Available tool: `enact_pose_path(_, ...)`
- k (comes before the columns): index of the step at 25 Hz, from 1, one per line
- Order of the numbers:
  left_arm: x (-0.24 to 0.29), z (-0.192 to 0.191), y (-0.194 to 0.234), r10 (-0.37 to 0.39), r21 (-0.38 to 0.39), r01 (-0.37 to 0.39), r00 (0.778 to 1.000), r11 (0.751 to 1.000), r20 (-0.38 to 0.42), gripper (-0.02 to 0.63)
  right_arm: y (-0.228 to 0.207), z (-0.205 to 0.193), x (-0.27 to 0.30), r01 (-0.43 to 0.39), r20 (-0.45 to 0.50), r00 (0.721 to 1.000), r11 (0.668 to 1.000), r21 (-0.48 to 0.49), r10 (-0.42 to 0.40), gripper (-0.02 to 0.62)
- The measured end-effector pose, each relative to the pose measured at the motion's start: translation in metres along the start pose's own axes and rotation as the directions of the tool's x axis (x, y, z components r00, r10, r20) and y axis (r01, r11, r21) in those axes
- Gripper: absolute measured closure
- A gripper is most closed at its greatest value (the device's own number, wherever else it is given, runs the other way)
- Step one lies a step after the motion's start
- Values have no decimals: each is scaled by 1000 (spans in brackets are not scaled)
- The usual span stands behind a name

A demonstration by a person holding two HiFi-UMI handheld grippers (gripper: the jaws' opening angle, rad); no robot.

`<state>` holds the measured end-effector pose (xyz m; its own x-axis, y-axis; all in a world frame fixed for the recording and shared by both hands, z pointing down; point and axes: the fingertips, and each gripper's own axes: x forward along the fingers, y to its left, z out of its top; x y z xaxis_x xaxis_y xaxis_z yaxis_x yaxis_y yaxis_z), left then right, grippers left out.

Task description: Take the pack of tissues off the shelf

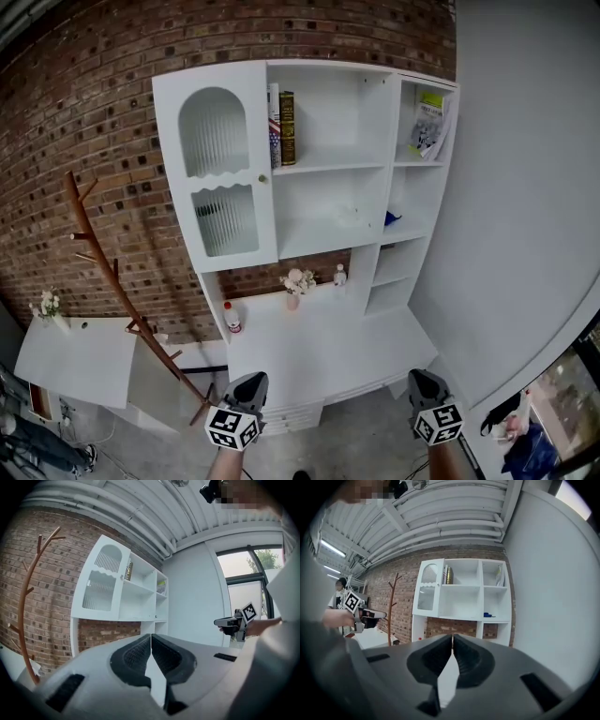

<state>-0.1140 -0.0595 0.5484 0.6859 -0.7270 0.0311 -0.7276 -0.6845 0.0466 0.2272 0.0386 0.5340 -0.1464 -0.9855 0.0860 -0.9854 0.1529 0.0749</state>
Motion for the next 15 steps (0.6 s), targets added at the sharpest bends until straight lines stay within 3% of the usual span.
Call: enact_pose_path(15,45,-2,58,-86,7,86,996,996,-22,580,20,13,65,63,17,998,998,2,-63,565)
